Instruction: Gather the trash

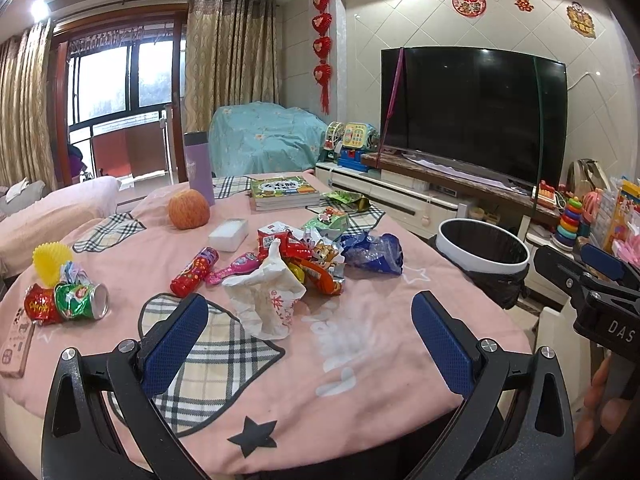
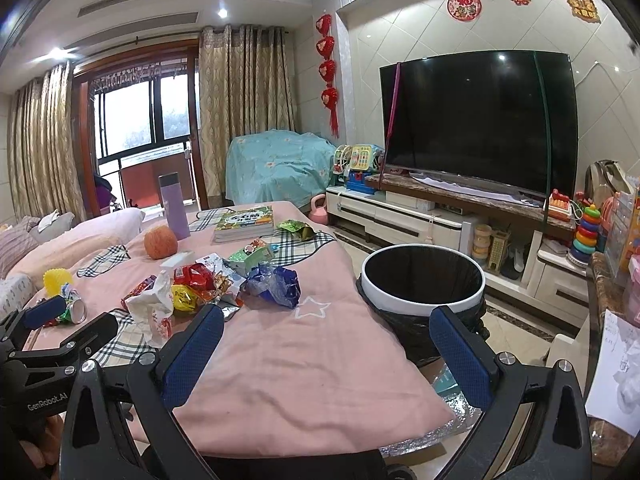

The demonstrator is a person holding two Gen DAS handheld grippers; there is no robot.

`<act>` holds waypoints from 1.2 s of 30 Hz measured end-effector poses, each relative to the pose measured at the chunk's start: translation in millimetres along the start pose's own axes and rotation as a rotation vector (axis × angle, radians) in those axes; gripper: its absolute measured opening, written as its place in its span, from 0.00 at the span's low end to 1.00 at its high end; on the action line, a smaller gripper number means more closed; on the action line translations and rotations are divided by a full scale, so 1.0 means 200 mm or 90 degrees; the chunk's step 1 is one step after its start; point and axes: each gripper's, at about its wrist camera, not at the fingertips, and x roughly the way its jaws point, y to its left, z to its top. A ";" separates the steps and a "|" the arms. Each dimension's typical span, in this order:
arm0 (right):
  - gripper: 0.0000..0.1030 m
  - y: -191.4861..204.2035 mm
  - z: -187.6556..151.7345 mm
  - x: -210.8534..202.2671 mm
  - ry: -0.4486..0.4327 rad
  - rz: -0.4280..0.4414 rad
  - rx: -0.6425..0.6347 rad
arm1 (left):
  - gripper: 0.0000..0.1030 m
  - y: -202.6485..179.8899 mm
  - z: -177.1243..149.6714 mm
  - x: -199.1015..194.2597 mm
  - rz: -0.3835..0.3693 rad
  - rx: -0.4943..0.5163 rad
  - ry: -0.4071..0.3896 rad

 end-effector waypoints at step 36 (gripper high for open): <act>1.00 0.00 -0.01 0.05 0.016 0.015 0.013 | 1.00 0.03 -0.01 0.03 -0.004 -0.012 0.022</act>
